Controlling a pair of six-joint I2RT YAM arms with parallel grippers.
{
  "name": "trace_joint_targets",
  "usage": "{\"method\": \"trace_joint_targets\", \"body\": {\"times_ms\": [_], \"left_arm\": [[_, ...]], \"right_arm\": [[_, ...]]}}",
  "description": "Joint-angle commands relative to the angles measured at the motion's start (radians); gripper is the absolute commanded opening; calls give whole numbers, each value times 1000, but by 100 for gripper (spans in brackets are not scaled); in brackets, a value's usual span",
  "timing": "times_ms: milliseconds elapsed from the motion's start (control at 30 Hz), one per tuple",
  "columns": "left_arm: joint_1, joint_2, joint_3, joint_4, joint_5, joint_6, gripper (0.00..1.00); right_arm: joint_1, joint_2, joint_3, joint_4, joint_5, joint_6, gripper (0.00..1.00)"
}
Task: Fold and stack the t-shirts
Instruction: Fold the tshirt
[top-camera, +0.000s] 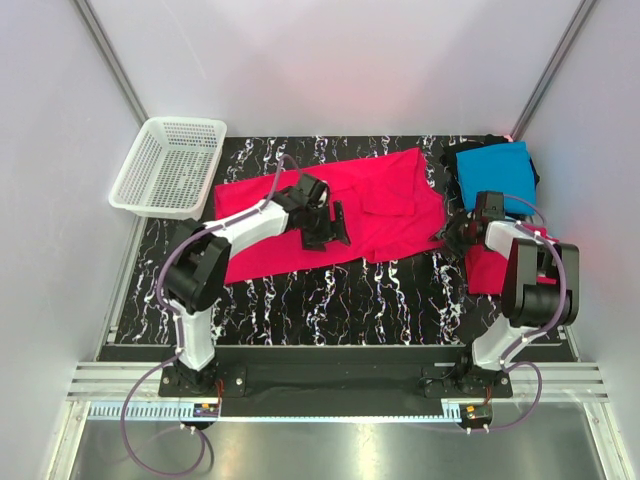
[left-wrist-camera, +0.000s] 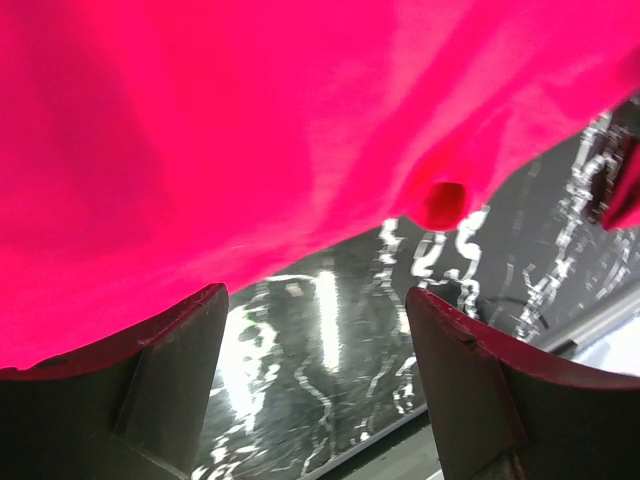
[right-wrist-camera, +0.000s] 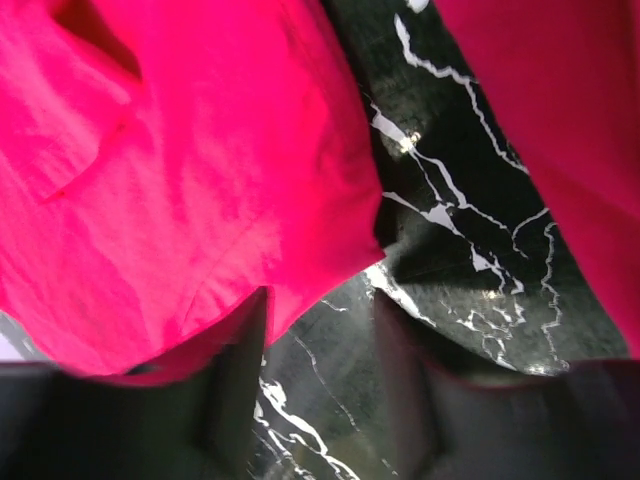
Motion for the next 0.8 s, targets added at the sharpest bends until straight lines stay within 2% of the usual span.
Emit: {"method": "trace_joint_targets", "body": {"times_ms": [0, 33, 67, 233, 300, 367, 400, 600, 767], "left_arm": [[-37, 29, 70, 87, 51, -26, 77], [-48, 46, 78, 97, 56, -26, 77], [-65, 55, 96, 107, 56, -26, 77], [-109, 121, 142, 115, 66, -26, 77], [-126, 138, 153, 117, 66, -26, 77], [-138, 153, 160, 117, 69, -29, 77], [-144, 156, 164, 118, 68, -29, 77], [-160, 175, 183, 121, 46, -18, 77], [-164, 190, 199, 124, 40, -18, 77]], "right_arm": [[2, 29, 11, 44, -60, 17, 47], [3, 38, 9, 44, -61, 17, 39], [2, 40, 9, 42, -61, 15, 36], [2, 26, -8, 44, -54, 1, 29], [2, 32, -6, 41, -56, -6, 18], [2, 34, 2, 39, -71, -17, 3], [2, 27, 5, 36, -74, -19, 0], [3, -60, 18, 21, -93, -46, 0], [2, -89, 64, 28, -172, -88, 0]]}}
